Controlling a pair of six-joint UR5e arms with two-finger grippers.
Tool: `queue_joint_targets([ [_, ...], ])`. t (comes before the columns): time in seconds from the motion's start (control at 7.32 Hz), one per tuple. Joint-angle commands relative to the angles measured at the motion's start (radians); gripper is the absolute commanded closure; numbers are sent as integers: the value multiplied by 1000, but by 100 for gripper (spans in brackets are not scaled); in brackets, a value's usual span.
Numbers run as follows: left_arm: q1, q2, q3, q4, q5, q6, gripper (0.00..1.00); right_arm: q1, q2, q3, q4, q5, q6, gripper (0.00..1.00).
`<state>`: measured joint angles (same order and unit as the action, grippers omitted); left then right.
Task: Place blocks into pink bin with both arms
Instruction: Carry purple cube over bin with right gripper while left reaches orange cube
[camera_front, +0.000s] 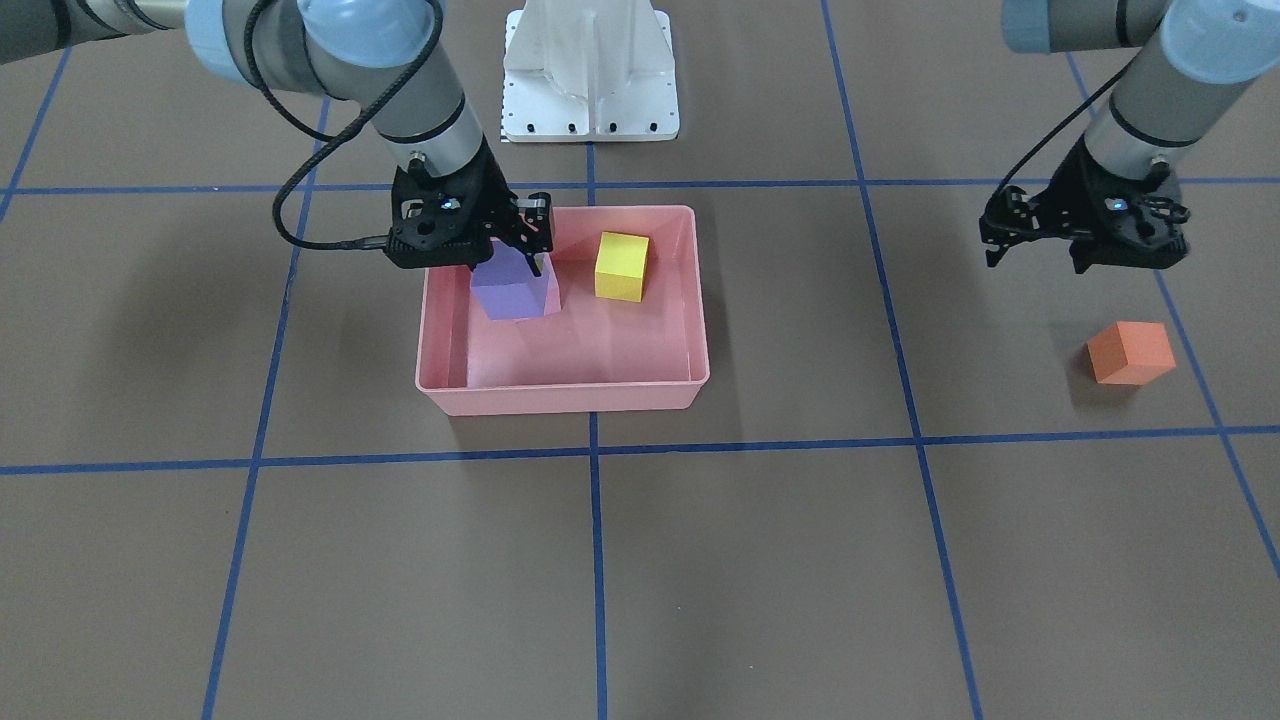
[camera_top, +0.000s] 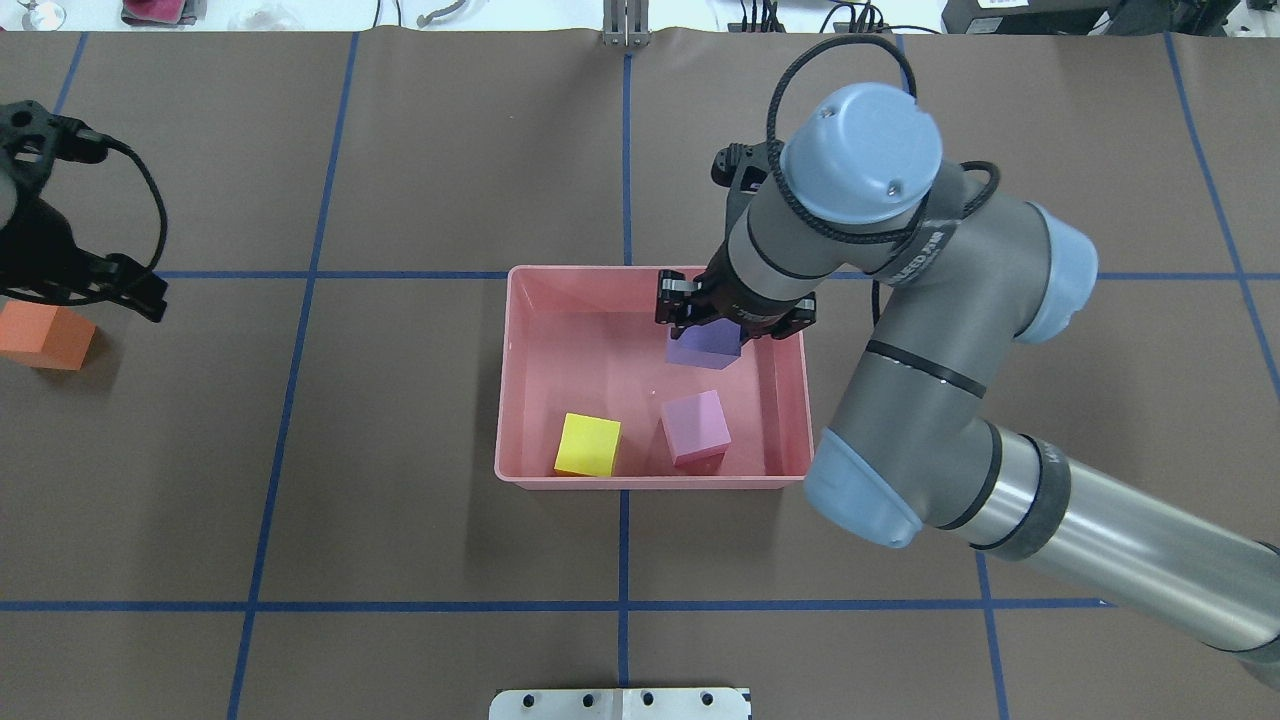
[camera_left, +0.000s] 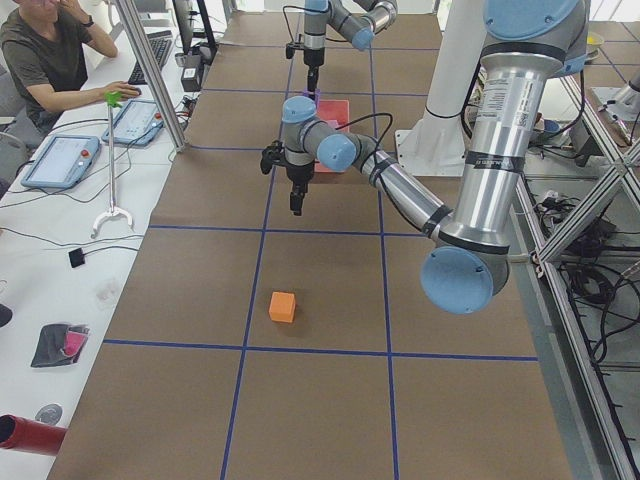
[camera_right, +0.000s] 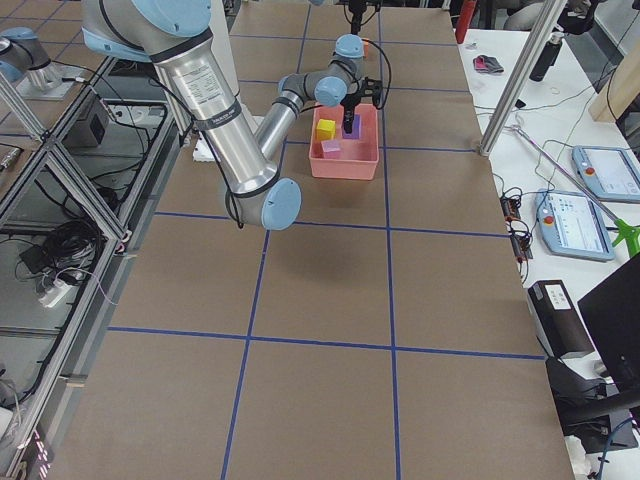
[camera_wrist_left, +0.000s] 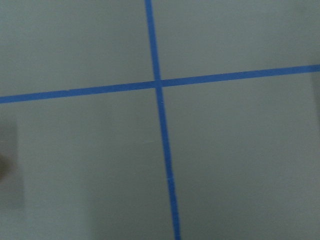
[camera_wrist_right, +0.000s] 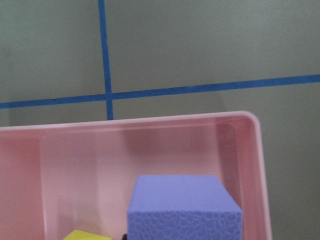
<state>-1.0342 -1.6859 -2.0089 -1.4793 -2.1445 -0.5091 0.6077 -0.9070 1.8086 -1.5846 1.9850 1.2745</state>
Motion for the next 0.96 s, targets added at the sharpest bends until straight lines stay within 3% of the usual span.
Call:
queue_joint_targets([
  [0.0,-84,31,82,-1,-6,186,1,-31,48,-79,3,-46,28,100],
  [0.14,-108,58,113,-10,-6,243,1,-39,48,-95,5,-55,28,100],
  [0.55,-127,121,258,-212,-61,256,1,-48,59,-127,6,-57,26,100],
  [0.68,-138,117,342,-273,-61,256,1,-48,60,-132,6,-57,26,88],
  [0.82,-138,108,434,-382,-61,235,1,-52,60,-137,6,-57,26,39],
])
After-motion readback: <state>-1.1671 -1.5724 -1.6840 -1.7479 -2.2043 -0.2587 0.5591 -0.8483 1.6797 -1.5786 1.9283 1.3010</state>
